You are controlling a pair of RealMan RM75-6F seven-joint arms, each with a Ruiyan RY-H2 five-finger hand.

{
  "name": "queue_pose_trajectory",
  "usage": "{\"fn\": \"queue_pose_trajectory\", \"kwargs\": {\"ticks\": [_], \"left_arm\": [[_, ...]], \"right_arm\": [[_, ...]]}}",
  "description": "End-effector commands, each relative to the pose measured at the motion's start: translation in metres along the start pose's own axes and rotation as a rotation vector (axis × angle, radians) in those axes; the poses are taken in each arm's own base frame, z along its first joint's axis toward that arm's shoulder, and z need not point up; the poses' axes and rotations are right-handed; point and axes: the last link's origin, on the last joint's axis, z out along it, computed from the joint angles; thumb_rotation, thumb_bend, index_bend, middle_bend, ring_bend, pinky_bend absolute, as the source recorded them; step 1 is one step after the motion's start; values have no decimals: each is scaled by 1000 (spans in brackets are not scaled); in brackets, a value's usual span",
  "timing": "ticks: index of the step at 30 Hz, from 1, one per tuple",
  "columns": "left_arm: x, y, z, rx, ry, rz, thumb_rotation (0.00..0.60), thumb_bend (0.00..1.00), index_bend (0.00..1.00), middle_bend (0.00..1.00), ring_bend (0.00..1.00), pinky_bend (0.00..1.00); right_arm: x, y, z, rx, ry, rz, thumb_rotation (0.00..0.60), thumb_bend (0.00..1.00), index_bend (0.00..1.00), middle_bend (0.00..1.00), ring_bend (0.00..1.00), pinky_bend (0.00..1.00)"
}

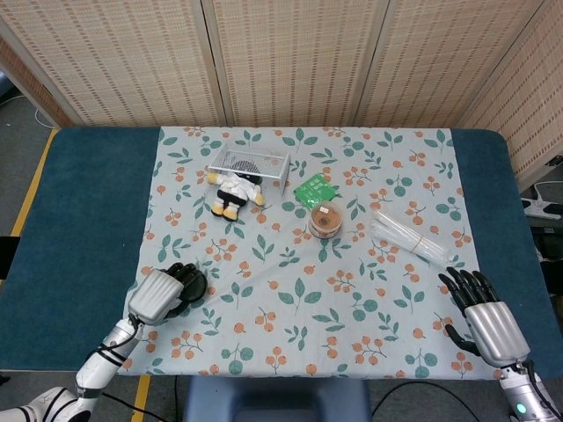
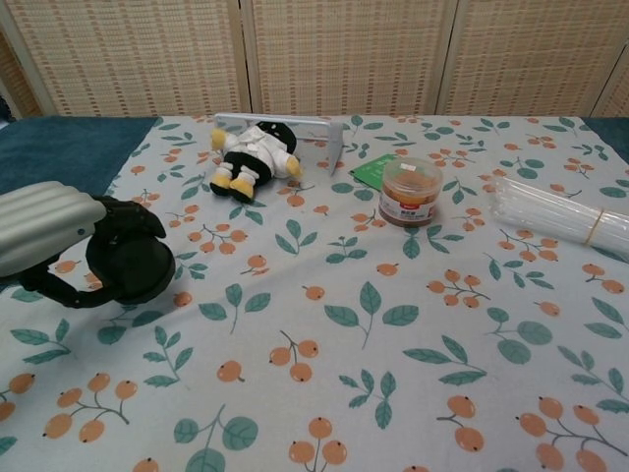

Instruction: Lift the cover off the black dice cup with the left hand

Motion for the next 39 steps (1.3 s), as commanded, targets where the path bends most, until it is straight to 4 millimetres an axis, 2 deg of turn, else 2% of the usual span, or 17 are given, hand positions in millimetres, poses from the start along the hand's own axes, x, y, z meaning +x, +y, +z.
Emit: {"fn": "queue_pose_trajectory", "kwargs": {"ticks": [1, 6, 11, 17, 21, 27, 28, 31, 36, 38, 39], "left_arm": [[9, -4, 2, 4, 32, -54, 600, 590, 550, 523, 498, 742], [11, -11, 4, 23, -16, -148, 600, 589, 547, 522, 499, 746], [-13, -6, 4, 6, -92, -119, 600, 585, 544, 522, 497, 723], [-25, 2, 5, -23, -42, -17, 600, 549, 500, 503, 406, 518], [-23, 3, 5, -32, -22, -18, 600, 483, 395, 406, 347, 421], [-24, 3, 5, -37, -49, -36, 600, 417, 142, 190, 231, 358], [-25, 2, 6, -36, -67, -32, 600, 406, 101, 159, 201, 336], [-28, 1, 8, -31, -122, -36, 600, 377, 2, 25, 31, 264], [-26, 1, 9, -24, -108, -29, 600, 366, 0, 0, 0, 290], [-22, 2, 8, -17, -82, -30, 600, 368, 8, 14, 22, 330], [-21, 1, 8, -15, -70, -25, 600, 368, 52, 56, 63, 372]], "right_arm": [[0, 0, 0, -1, 1, 0, 600, 248, 0, 0, 0, 0], [1, 0, 0, -1, 5, 2, 600, 248, 0, 0, 0, 0], [1, 0, -1, 1, 4, 4, 600, 248, 0, 0, 0, 0], [1, 1, -1, 0, 4, 5, 600, 248, 0, 0, 0, 0], [1, 1, 0, 0, 2, 6, 600, 248, 0, 0, 0, 0], [1, 1, 0, -1, 3, 5, 600, 248, 0, 0, 0, 0], [1, 1, 0, -1, 4, 5, 600, 248, 0, 0, 0, 0], [1, 1, 0, -1, 2, 6, 600, 248, 0, 0, 0, 0], [1, 1, 0, -2, 2, 5, 600, 248, 0, 0, 0, 0], [2, 2, 0, -4, 3, 6, 600, 248, 0, 0, 0, 0], [2, 2, 0, -4, 4, 6, 600, 248, 0, 0, 0, 0]]}}
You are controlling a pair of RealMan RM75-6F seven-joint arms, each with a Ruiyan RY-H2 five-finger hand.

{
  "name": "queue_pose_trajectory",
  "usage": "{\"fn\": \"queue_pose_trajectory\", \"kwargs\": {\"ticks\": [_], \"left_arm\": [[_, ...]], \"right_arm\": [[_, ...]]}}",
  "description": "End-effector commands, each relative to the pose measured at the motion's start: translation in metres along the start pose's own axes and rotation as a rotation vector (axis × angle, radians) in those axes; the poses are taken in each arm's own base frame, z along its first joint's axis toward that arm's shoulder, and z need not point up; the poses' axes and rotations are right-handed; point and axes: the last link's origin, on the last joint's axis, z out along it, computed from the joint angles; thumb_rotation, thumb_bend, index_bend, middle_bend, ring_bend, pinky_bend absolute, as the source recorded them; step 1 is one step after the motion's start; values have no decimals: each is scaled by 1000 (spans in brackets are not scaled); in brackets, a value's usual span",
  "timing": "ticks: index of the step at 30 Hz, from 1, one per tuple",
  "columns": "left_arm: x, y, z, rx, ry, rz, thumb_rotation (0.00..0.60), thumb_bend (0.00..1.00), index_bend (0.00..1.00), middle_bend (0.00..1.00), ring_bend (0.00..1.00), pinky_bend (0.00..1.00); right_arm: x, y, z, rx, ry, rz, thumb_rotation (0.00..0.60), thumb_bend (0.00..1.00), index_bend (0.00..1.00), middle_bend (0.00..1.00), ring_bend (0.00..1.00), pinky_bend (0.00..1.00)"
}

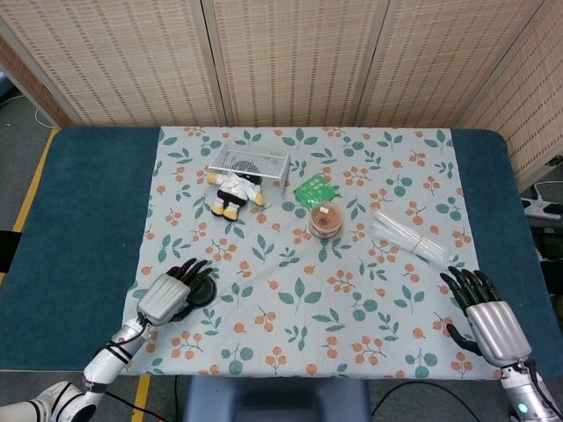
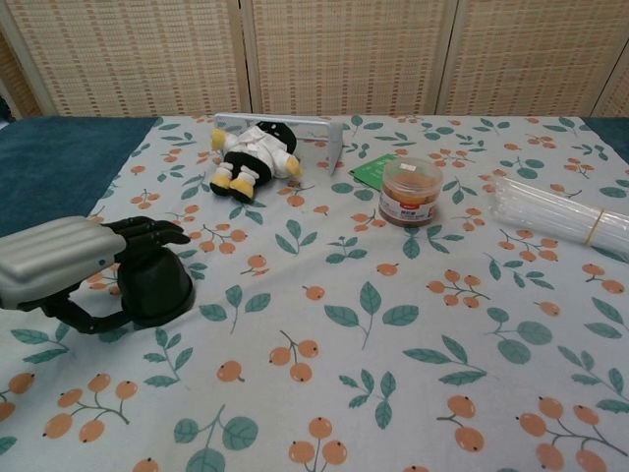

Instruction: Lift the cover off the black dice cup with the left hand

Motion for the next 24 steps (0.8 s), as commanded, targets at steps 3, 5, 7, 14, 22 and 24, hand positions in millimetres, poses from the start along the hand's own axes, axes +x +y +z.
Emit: {"fn": "queue_pose_trajectory", "kwargs": {"ticks": [3, 5, 7, 14, 22, 24], "left_arm": [[7, 0, -1, 13, 77, 21, 600, 368, 235, 239, 230, 483], [7, 1, -1, 14, 103, 15, 600, 371, 333, 378, 352, 552], [4, 0, -2, 7, 94, 17, 600, 374, 418, 479, 435, 577], [3, 0, -3, -18, 50, 32, 600, 368, 395, 415, 378, 436], [3, 0, -2, -21, 23, 40, 600, 363, 260, 183, 164, 389], [4, 0, -1, -24, 31, 38, 600, 362, 235, 144, 113, 382]], "right_arm": [[0, 0, 0, 2, -1, 0, 600, 248, 0, 0, 0, 0], [0, 0, 0, 1, -1, 0, 600, 248, 0, 0, 0, 0], [0, 0, 0, 0, 2, 1, 600, 248, 0, 0, 0, 0], [1, 0, -1, -2, 3, 2, 600, 248, 0, 0, 0, 0], [0, 1, 0, -3, 1, 0, 600, 248, 0, 0, 0, 0], [1, 1, 0, -5, 1, 0, 600, 248, 0, 0, 0, 0]]}}
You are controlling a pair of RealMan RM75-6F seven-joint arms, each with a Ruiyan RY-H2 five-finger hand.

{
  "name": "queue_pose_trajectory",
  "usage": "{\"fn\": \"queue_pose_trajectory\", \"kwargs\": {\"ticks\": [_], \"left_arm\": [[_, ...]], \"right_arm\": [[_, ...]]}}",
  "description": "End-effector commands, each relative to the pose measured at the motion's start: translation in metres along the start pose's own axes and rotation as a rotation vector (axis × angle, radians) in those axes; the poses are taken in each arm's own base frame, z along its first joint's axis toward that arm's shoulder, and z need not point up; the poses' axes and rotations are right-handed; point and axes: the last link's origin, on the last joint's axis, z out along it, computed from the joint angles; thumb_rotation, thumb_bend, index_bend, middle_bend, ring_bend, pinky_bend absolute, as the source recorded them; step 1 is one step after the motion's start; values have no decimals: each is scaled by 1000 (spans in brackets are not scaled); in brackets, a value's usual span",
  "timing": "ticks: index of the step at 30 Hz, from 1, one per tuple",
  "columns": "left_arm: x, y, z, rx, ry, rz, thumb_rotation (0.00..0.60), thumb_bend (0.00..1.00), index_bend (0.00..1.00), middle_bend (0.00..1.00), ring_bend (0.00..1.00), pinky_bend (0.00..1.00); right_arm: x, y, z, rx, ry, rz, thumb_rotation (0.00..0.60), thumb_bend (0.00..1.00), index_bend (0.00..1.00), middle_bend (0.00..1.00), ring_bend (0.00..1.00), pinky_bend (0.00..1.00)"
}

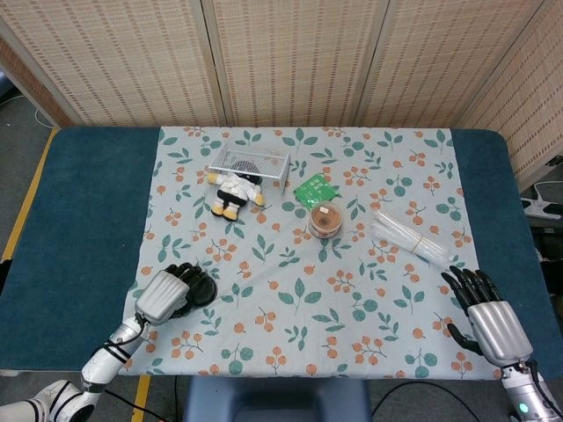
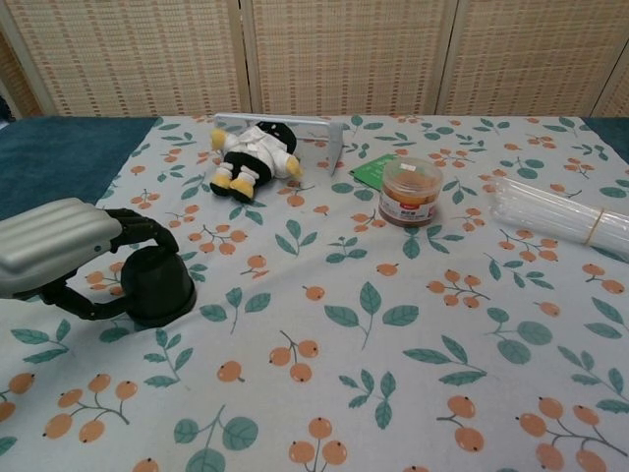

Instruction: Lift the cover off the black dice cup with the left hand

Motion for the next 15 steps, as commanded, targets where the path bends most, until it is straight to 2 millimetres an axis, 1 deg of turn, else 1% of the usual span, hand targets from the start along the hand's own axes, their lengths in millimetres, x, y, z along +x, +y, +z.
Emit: {"fn": "queue_pose_trajectory", "kwargs": {"ticks": [1, 7, 9, 10, 13, 15], "left_arm": [[1, 1, 1, -6, 9, -1, 600, 362, 231, 139, 104, 378], [1, 1, 2, -12, 4, 6, 600, 361, 227, 138, 104, 373], [1, 1, 2, -12, -1, 7, 600, 362, 220, 138, 122, 396], [2, 1, 2, -12, -1, 2, 600, 362, 206, 135, 128, 407], [4, 1, 2, -14, 11, -8, 600, 361, 106, 100, 137, 441], [5, 0, 3, -17, 11, -11, 600, 361, 91, 98, 137, 447]], "right_arm": [[0, 0, 0, -1, 0, -1, 600, 248, 0, 0, 0, 0], [-1, -1, 0, -2, -3, -2, 600, 248, 0, 0, 0, 0], [-1, 0, 0, -2, -4, -4, 600, 248, 0, 0, 0, 0], [-1, 0, 0, -2, -5, -4, 600, 248, 0, 0, 0, 0], [-1, -1, 1, -2, -7, -5, 600, 248, 0, 0, 0, 0], [-2, -1, 1, -2, -8, -5, 600, 248, 0, 0, 0, 0]]}}
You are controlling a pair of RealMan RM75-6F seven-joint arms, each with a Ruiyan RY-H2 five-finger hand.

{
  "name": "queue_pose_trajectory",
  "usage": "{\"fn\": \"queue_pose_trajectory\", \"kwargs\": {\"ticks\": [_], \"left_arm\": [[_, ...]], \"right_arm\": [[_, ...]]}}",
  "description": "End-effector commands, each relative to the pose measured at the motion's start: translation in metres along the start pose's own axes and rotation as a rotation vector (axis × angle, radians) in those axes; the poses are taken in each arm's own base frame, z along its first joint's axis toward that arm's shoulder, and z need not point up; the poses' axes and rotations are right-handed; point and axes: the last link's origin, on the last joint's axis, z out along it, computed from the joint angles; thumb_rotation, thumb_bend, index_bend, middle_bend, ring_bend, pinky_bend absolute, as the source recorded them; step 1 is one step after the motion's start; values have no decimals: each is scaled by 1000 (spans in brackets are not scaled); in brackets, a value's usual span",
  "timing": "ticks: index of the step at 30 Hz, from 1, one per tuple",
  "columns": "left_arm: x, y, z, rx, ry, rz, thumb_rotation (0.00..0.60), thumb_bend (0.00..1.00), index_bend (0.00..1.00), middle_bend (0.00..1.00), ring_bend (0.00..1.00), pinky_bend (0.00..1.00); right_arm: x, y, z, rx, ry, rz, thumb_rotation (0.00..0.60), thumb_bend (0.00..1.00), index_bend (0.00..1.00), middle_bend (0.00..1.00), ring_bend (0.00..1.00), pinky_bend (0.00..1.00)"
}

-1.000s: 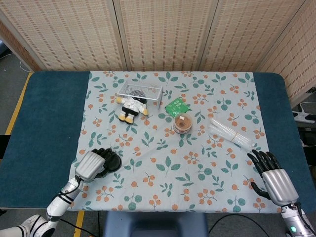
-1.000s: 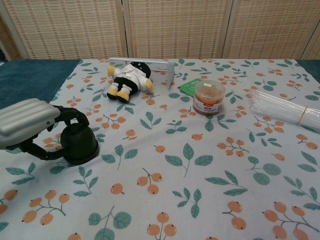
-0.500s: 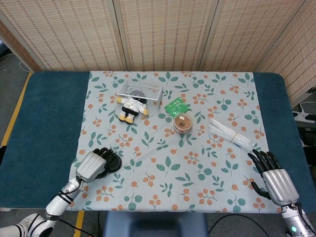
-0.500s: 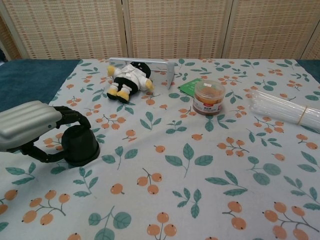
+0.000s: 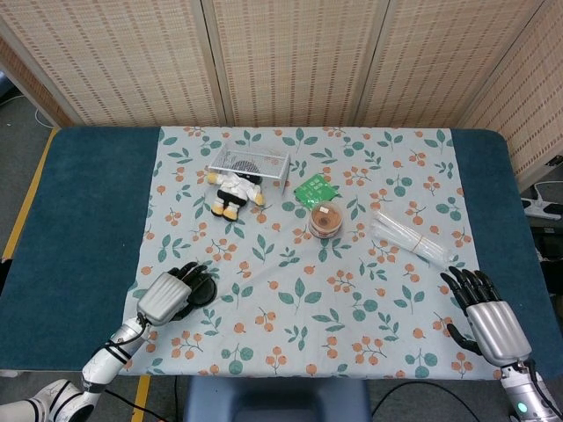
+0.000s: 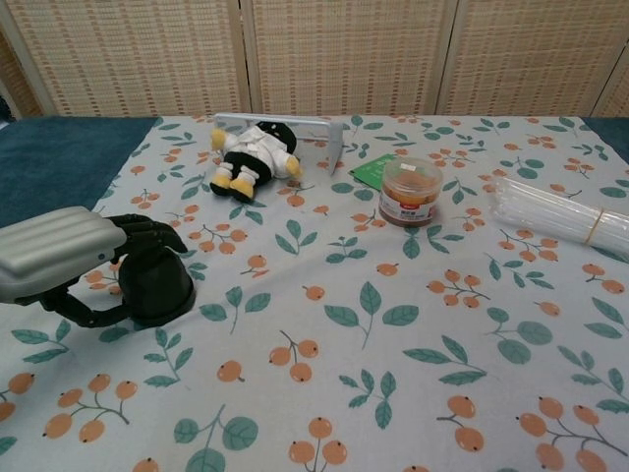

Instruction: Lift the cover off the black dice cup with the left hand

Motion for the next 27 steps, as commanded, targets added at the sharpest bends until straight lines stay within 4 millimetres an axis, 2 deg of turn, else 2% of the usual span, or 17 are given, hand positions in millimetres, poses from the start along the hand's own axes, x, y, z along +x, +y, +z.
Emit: {"fn": "queue_pose_trajectory", "kwargs": {"ticks": [1, 4, 6, 9, 13, 17, 21, 24, 27], "left_arm": [[1, -1, 1, -4, -2, 1, 600, 361, 89, 98, 137, 452], [1, -1, 1, -6, -7, 1, 600, 366, 140, 148, 192, 501], [1, -1, 1, -7, -6, -2, 600, 377, 291, 283, 319, 580], [-2, -2, 0, -4, -13, 8, 600, 389, 412, 390, 404, 643], [-2, -3, 1, -1, -20, 8, 600, 389, 459, 434, 435, 676], [5, 1, 3, -2, 68, -7, 600, 439, 556, 574, 538, 758], [11, 6, 3, -18, 163, -62, 600, 566, 656, 687, 640, 855], [13, 6, 2, -21, 165, -123, 600, 638, 689, 717, 664, 883], [18, 1, 4, -6, 195, -138, 600, 655, 693, 723, 670, 890]], "right_arm": [[0, 0, 0, 0, 0, 0, 600, 248, 0, 0, 0, 0], [0, 0, 0, -1, -1, -1, 600, 248, 0, 0, 0, 0], [-1, 0, 0, 0, -2, -1, 600, 247, 0, 0, 0, 0], [0, 0, 0, -1, 0, -1, 600, 247, 0, 0, 0, 0], [-1, 0, 0, -1, -3, -2, 600, 248, 0, 0, 0, 0], [-1, -1, 0, 0, -3, -3, 600, 247, 0, 0, 0, 0], [-1, -1, 0, -2, -2, -3, 600, 247, 0, 0, 0, 0], [-1, -1, 0, 0, -4, -4, 600, 248, 0, 0, 0, 0], [-1, -1, 0, 0, -3, -4, 600, 248, 0, 0, 0, 0]]}}
